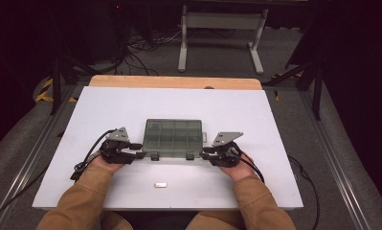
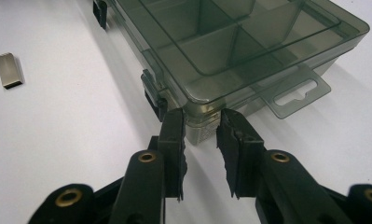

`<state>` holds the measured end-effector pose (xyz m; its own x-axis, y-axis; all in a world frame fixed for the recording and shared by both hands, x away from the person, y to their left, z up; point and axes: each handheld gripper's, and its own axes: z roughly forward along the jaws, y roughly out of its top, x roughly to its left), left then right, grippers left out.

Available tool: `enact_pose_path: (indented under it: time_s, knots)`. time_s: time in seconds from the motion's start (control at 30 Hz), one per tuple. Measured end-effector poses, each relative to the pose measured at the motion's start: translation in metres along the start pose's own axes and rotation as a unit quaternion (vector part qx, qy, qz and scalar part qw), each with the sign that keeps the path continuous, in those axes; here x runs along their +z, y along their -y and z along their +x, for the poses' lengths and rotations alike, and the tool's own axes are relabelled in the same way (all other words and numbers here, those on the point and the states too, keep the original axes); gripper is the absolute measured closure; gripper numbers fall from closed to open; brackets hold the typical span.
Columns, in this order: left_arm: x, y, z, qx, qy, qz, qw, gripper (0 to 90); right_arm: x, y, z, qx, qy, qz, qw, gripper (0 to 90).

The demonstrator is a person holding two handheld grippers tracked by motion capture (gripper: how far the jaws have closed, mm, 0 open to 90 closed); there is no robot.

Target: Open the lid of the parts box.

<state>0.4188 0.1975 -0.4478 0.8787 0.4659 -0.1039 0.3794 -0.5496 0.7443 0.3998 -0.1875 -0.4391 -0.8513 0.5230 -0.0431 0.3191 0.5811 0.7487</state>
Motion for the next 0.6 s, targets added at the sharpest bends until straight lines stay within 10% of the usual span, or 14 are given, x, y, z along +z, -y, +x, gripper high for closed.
enact_pose_path:
  time_s: [0.6]
  knots:
    - [-0.008,-0.002,0.001,-0.008,0.004,-0.034,0.9994,64.3,-0.011,-0.008,-0.004,0.015,-0.004,-0.054,0.9984,72.4]
